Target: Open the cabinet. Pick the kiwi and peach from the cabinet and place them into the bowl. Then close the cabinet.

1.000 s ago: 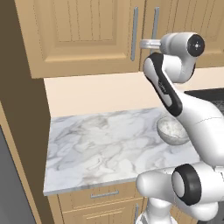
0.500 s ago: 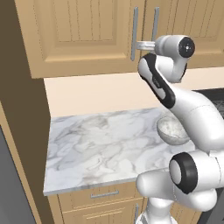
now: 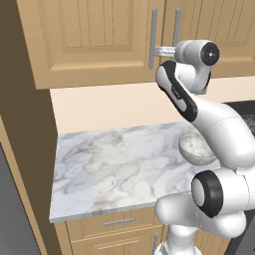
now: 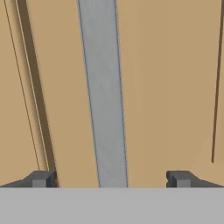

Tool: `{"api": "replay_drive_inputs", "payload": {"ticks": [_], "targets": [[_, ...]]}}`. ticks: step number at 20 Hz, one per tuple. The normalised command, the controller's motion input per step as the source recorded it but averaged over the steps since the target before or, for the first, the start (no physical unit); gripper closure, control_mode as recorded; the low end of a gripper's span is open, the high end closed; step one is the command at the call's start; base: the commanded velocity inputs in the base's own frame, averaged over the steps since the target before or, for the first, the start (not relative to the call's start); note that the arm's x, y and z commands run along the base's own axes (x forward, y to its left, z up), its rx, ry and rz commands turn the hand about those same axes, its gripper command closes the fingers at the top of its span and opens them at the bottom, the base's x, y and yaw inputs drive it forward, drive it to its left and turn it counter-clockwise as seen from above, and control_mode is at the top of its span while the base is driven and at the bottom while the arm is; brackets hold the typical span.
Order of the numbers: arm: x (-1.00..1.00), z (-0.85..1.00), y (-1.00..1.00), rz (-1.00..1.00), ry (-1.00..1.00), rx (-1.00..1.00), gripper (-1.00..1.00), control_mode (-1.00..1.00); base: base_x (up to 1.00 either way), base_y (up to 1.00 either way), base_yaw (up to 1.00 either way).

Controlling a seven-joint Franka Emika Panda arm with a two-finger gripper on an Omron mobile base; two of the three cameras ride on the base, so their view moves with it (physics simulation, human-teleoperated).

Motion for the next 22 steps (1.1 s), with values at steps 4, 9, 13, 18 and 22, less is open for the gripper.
{"api": "replay_drive_inputs", "payload": {"ticks": [4, 9, 13, 18, 22], "targets": [[0.19, 0.0, 0.0, 0.0, 0.02, 0.0, 1.0, -1.0, 0.0, 0.0, 0.0], [0.0, 0.0, 0.0, 0.0, 0.01, 0.0, 1.0, -1.0, 0.0, 0.0, 0.0], [0.0, 0.0, 0.0, 0.0, 0.0, 0.0, 1.0, -1.0, 0.0, 0.0, 0.0], [0.0, 0.0, 0.0, 0.0, 0.0, 0.0, 1.0, -1.0, 0.0, 0.0, 0.0], [0.0, 0.0, 0.0, 0.0, 0.0, 0.0, 1.0, -1.0, 0.0, 0.0, 0.0]]}}
